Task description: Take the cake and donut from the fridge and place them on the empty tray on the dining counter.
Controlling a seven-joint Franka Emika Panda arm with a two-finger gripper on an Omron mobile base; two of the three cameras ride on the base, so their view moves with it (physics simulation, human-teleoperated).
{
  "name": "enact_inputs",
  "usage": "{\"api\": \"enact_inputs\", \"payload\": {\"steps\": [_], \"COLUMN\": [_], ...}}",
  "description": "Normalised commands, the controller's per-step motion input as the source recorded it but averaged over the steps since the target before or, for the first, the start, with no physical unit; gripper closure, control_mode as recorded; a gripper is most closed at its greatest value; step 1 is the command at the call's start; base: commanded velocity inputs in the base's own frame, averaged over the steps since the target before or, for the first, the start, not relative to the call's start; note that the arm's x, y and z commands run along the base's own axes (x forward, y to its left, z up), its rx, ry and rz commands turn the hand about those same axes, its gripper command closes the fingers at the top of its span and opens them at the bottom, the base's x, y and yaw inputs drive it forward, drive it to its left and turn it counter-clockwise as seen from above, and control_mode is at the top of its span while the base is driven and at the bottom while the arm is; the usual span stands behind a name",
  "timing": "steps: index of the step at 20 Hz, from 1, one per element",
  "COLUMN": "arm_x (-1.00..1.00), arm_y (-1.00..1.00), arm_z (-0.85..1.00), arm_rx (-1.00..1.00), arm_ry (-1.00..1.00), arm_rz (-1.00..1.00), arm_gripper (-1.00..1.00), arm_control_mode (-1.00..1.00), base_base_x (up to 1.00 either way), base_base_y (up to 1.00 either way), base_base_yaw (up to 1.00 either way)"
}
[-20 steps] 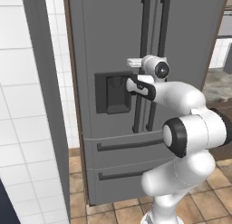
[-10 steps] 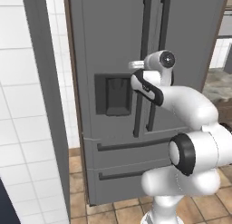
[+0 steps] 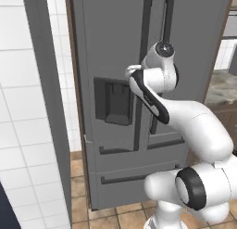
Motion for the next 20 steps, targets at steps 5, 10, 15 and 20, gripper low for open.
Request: {"api": "enact_inputs", "payload": {"steps": [5,10,15,20], "arm_x": [-0.9,-0.8,-0.61,-0.59], "arm_y": [0.68,0.74,0.67,0.53], "arm_z": [0.0,0.0,0.0,0.0], "arm_rx": [0.0,0.0,0.0,0.0], "arm_ry": [0.1,0.01,0.0,0.0], "arm_rz": [0.0,0.0,0.0,0.0], "arm_gripper": [1.0,1.0,1.0,1.0], "arm_control_mode": [-1.0,-1.0,-1.0,-1.0], "base_base_x": [0.0,0.0,0.0,0.0], "base_base_y": [0.0,0.0,0.0,0.0], "base_base_yaw": [0.0,0.0,0.0,0.0]}}
